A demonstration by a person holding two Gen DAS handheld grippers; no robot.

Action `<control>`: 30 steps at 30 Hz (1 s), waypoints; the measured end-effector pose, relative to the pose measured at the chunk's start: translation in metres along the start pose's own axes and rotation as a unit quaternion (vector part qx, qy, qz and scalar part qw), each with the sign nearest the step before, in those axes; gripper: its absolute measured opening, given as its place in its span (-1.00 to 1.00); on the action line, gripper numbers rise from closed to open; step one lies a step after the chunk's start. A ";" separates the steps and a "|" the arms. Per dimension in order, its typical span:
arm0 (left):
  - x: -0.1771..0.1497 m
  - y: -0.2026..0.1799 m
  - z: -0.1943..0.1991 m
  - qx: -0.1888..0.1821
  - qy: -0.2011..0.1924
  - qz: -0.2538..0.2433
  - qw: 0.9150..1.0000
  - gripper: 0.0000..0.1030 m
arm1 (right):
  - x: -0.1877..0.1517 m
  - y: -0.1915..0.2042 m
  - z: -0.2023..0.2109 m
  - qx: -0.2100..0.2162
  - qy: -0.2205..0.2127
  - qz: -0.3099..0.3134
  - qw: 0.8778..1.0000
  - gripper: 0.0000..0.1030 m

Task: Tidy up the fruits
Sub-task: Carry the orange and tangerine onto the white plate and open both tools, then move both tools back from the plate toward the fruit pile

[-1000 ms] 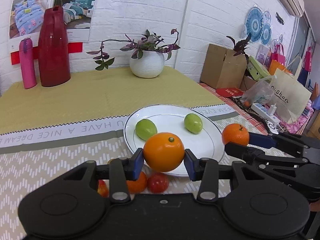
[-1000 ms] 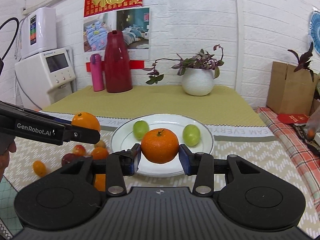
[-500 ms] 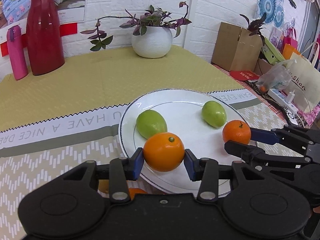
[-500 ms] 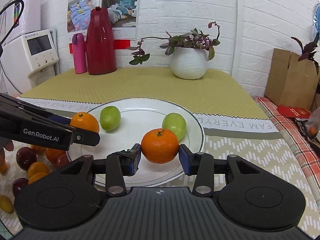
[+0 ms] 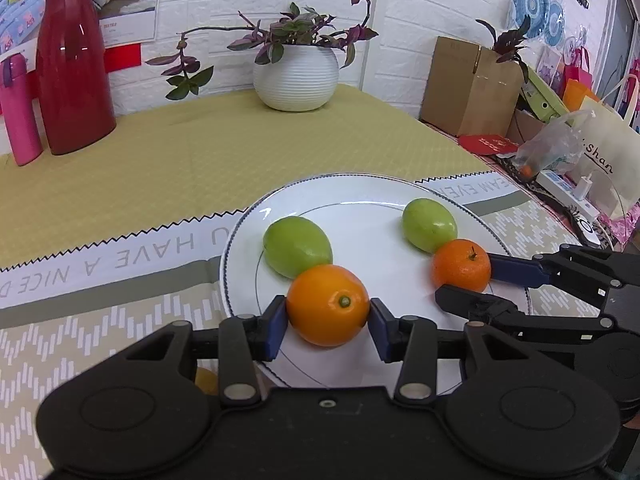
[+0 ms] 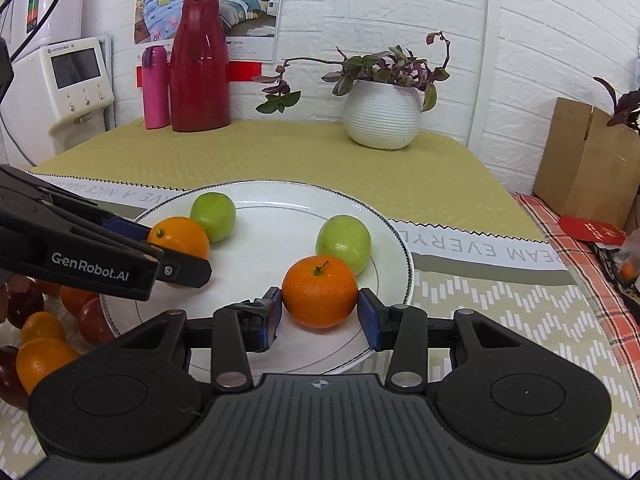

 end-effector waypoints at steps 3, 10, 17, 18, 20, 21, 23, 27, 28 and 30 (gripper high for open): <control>-0.001 -0.001 0.001 0.002 -0.002 -0.004 1.000 0.97 | 0.000 0.000 -0.001 0.001 -0.003 0.001 1.000 0.38; -0.002 -0.005 0.017 -0.003 -0.019 -0.008 1.000 1.00 | 0.000 0.002 0.005 -0.009 -0.014 0.017 1.000 0.57; -0.004 -0.007 0.052 0.016 -0.054 -0.002 0.998 1.00 | 0.002 0.005 0.030 -0.011 -0.041 0.009 0.999 1.00; -0.005 -0.006 0.057 0.018 -0.058 0.002 0.998 1.00 | 0.002 0.006 0.034 -0.012 -0.044 0.006 0.999 1.00; -0.010 -0.006 0.066 0.024 -0.059 0.011 0.998 1.00 | 0.000 0.007 0.042 -0.014 -0.047 0.001 0.999 1.00; -0.013 -0.006 0.070 0.025 -0.058 0.016 0.998 1.00 | -0.001 0.008 0.045 -0.013 -0.047 -0.002 0.999 1.00; -0.020 -0.006 0.079 0.024 -0.058 0.024 0.998 1.00 | -0.005 0.011 0.053 -0.007 -0.047 -0.007 0.999 1.00; -0.039 -0.004 0.092 0.026 -0.052 0.045 0.997 1.00 | -0.016 0.022 0.066 0.011 -0.042 -0.015 0.999 1.00; -0.045 -0.003 0.095 0.025 -0.050 0.051 0.997 1.00 | -0.020 0.025 0.069 0.015 -0.040 -0.015 0.999 1.00; -0.056 -0.002 0.101 0.025 -0.046 0.064 0.997 1.00 | -0.027 0.031 0.074 0.023 -0.037 -0.019 0.999 1.00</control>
Point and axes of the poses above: each gripper's, at about its wrist camera, not at the fingertips, and z roughly against the way its jaws point, y to its left, x to its top, the point moved 9 cm from there along -z, roughly the way its jaws point, and after that the axes turned 7 degrees about y, right-handed, at the moved point
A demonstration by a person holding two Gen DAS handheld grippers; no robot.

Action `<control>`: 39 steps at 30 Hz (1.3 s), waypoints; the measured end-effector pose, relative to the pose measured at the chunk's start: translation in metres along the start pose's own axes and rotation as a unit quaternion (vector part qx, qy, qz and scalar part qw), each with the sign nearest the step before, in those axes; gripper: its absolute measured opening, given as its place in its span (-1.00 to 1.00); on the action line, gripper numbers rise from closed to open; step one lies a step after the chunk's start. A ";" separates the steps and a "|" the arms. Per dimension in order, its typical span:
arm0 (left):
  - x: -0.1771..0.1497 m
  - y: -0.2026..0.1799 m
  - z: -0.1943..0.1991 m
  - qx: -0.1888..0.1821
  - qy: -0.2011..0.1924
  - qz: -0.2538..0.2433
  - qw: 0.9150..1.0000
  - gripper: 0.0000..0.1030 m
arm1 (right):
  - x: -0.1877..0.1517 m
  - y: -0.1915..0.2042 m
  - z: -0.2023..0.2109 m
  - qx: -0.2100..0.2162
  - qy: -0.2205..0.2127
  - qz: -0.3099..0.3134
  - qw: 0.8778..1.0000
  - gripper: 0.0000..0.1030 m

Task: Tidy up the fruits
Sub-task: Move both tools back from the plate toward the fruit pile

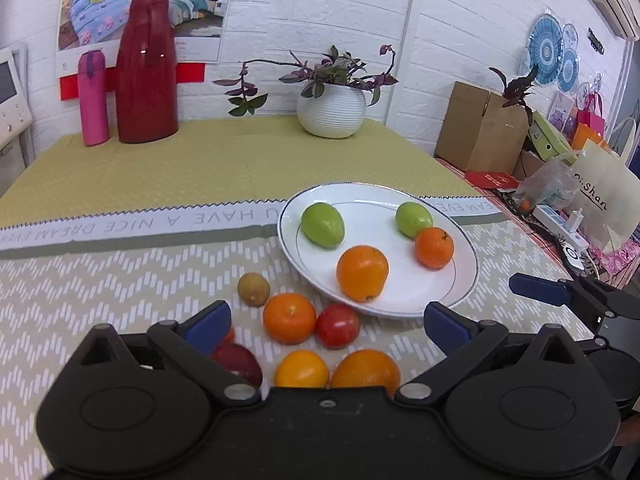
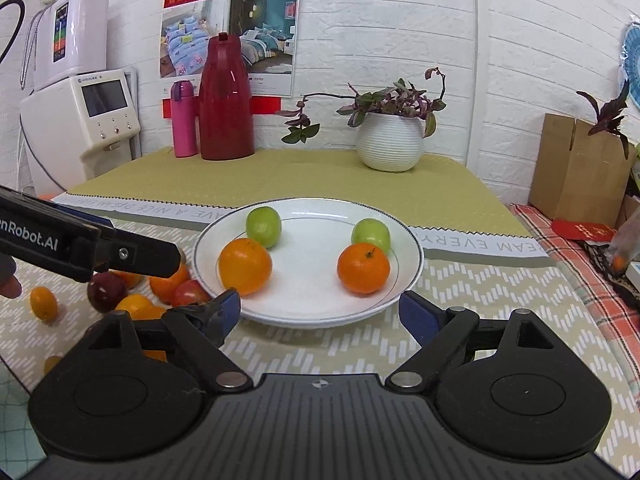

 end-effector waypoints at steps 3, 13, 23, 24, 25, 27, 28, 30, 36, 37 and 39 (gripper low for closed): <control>-0.016 0.005 0.009 0.004 0.008 0.012 1.000 1.00 | -0.010 0.010 0.005 0.014 0.009 -0.005 1.000 1.00; -0.055 0.025 0.038 0.017 0.018 0.048 0.999 1.00 | -0.029 0.039 0.017 0.043 0.030 0.014 0.999 1.00; -0.080 0.045 0.060 0.031 0.020 0.063 0.997 1.00 | -0.036 0.053 0.031 0.054 0.031 0.018 0.998 1.00; -0.082 0.047 0.060 0.033 0.021 0.065 0.997 1.00 | -0.038 0.055 0.031 0.057 0.034 0.017 0.998 1.00; -0.085 0.050 0.061 0.035 0.023 0.067 0.997 1.00 | -0.040 0.058 0.032 0.060 0.037 0.016 0.997 1.00; -0.088 0.054 0.063 0.037 0.024 0.073 0.996 1.00 | -0.043 0.066 0.032 0.069 0.042 0.016 0.997 1.00; -0.090 0.056 0.064 0.036 0.024 0.075 0.996 1.00 | -0.044 0.071 0.033 0.075 0.044 0.019 0.996 1.00; -0.091 0.058 0.068 0.029 0.022 0.078 0.996 1.00 | -0.046 0.082 0.033 0.089 0.048 0.034 0.994 1.00; -0.093 0.063 0.075 0.021 0.013 0.079 0.997 1.00 | -0.047 0.108 0.033 0.113 0.056 0.062 0.990 1.00; -0.093 0.064 0.075 0.019 0.013 0.080 0.997 1.00 | -0.048 0.112 0.034 0.117 0.057 0.066 0.989 1.00; -0.094 0.065 0.075 0.017 0.014 0.082 0.996 1.00 | -0.049 0.120 0.033 0.125 0.062 0.074 0.987 1.00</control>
Point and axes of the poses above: each gripper's, at about its wrist camera, not at the fingertips, and z roughly against the way its jaws point, y to its left, x to its top, the point moved 9 cm from there along -z, roughly the way its jaws point, and after that the axes turned 7 degrees about y, right-handed, at the moved point
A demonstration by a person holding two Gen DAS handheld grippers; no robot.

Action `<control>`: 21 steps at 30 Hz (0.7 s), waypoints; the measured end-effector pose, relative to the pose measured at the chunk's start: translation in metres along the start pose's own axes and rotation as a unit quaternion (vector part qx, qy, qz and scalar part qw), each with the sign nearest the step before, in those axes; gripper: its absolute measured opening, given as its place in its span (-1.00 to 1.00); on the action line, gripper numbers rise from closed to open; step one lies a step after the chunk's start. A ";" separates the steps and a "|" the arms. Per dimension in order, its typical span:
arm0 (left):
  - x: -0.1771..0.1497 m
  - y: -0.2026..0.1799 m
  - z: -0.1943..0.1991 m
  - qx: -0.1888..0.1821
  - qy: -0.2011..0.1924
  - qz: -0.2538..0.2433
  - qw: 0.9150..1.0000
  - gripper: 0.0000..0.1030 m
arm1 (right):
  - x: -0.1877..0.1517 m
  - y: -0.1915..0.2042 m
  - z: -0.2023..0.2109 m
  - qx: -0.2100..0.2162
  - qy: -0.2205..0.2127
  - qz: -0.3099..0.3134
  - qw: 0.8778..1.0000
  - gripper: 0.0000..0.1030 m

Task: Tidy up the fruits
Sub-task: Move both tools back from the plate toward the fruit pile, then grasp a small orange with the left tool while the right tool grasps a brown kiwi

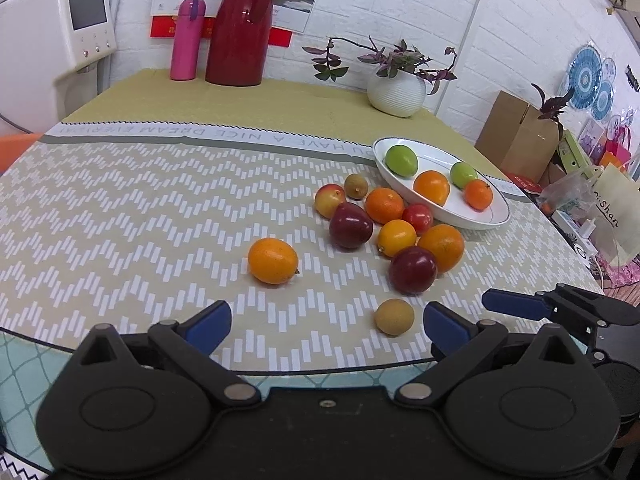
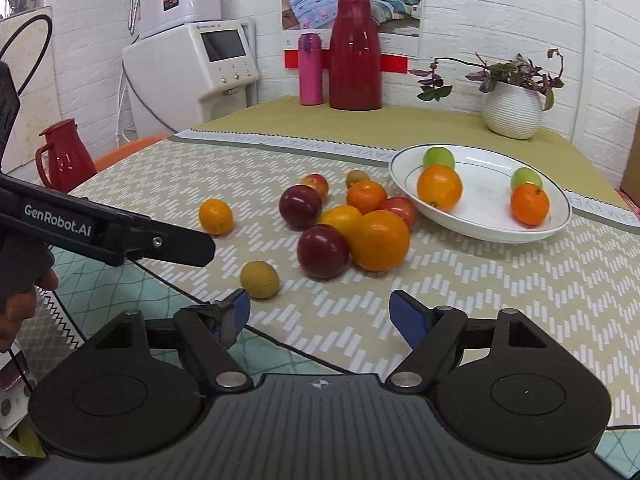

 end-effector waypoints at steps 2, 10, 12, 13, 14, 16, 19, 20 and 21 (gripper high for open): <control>-0.001 0.002 0.000 -0.001 0.000 0.000 1.000 1.00 | 0.000 0.007 -0.003 0.006 0.006 0.007 1.000 1.00; 0.001 0.005 -0.002 -0.008 0.003 -0.002 1.000 1.00 | 0.003 0.018 -0.010 0.020 0.015 0.016 1.000 0.77; 0.001 0.007 -0.004 -0.007 0.005 -0.003 1.000 1.00 | 0.003 0.022 -0.012 0.023 0.017 0.020 0.999 0.72; 0.002 0.009 -0.005 -0.006 0.006 -0.003 1.000 1.00 | 0.004 0.024 -0.014 0.026 0.019 0.022 0.999 0.69; 0.003 0.011 -0.006 -0.004 0.006 -0.002 1.000 1.00 | 0.005 0.026 -0.016 0.028 0.020 0.023 0.999 0.61; 0.006 0.015 -0.008 0.001 0.004 -0.002 1.000 1.00 | 0.007 0.028 -0.018 0.032 0.021 0.024 0.999 0.51; 0.012 0.021 -0.013 0.010 0.003 -0.005 1.000 1.00 | 0.008 0.029 -0.023 0.033 0.023 0.024 0.999 0.47; 0.014 0.023 -0.015 0.011 0.003 -0.007 1.000 1.00 | 0.009 0.029 -0.024 0.033 0.023 0.023 0.999 0.43; 0.016 0.025 -0.018 0.013 0.005 -0.010 1.000 1.00 | 0.009 0.029 -0.025 0.033 0.024 0.023 0.999 0.39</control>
Point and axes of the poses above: each gripper's, at about its wrist camera, not at the fingertips, and z roughly against the way its jaws point, y to its left, x to its top, the point moved 9 cm from there along -z, roughly the way its jaws point, and after that the axes turned 7 degrees about y, right-handed, at the moved point
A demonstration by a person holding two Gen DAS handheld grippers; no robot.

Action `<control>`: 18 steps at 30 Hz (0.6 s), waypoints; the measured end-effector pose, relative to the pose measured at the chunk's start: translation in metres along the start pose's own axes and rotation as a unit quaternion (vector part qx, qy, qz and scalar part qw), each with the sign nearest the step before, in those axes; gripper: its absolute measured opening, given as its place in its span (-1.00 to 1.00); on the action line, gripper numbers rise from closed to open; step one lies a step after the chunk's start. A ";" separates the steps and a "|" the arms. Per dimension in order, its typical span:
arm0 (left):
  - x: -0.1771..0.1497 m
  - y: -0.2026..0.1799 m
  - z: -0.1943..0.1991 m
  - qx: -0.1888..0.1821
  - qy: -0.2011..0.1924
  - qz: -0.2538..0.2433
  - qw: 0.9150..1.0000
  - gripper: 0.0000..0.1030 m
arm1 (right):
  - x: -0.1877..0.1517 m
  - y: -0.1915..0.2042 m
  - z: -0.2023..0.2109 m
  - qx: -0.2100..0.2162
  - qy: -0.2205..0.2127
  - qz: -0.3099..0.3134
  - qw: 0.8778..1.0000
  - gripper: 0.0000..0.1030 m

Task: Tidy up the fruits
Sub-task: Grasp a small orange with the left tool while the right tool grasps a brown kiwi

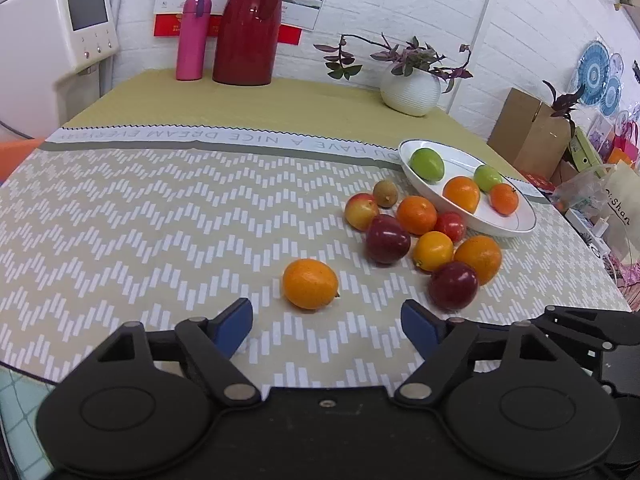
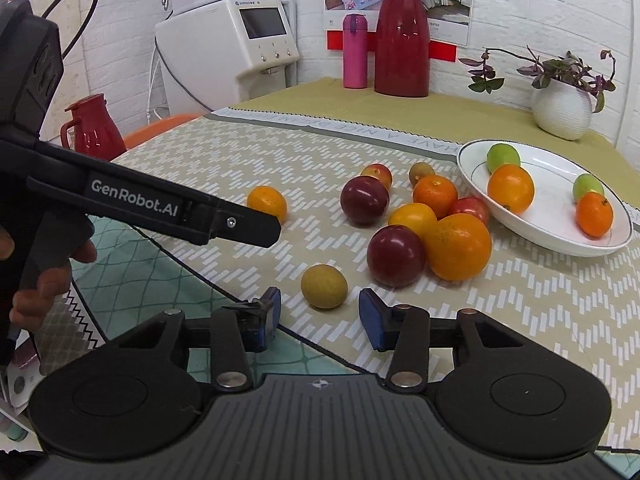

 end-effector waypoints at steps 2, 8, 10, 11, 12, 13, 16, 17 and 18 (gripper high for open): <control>0.003 0.003 -0.006 0.004 0.005 -0.004 1.000 1.00 | 0.000 0.000 -0.001 0.001 0.001 -0.002 1.000 0.37; 0.010 0.006 -0.020 0.007 0.014 -0.011 1.000 1.00 | 0.000 -0.001 -0.003 0.001 0.000 -0.004 1.000 0.25; 0.011 0.005 -0.022 0.006 0.015 -0.014 1.000 1.00 | 0.001 -0.002 -0.004 0.000 -0.001 -0.005 1.000 0.24; 0.012 0.005 -0.022 0.007 0.014 -0.015 1.000 1.00 | 0.002 -0.002 -0.004 -0.001 -0.002 -0.006 1.000 0.24; 0.013 0.005 -0.023 0.008 0.013 -0.017 1.000 1.00 | 0.002 -0.002 -0.005 -0.001 -0.002 -0.007 1.000 0.24; 0.013 0.004 -0.023 0.008 0.013 -0.018 1.000 1.00 | 0.003 -0.002 -0.005 0.000 -0.003 -0.008 1.000 0.24; 0.015 0.002 -0.025 0.007 0.016 -0.021 1.000 1.00 | 0.003 -0.002 -0.005 -0.001 -0.004 -0.008 1.000 0.22; 0.015 0.001 -0.026 0.006 0.017 -0.023 1.000 1.00 | 0.003 -0.003 -0.005 -0.001 -0.004 -0.009 1.000 0.14; 0.015 0.001 -0.026 0.006 0.017 -0.024 1.000 1.00 | 0.002 -0.003 -0.005 -0.001 -0.004 -0.009 1.000 0.09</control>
Point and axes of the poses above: each gripper's, at about its wrist camera, not at the fingertips, and z roughly against the way its jaws point, y to its left, x to its top, the point moved 9 cm from there along -z, roughly the way its jaws point, and after that the axes turned 7 degrees about y, right-handed, at the moved point
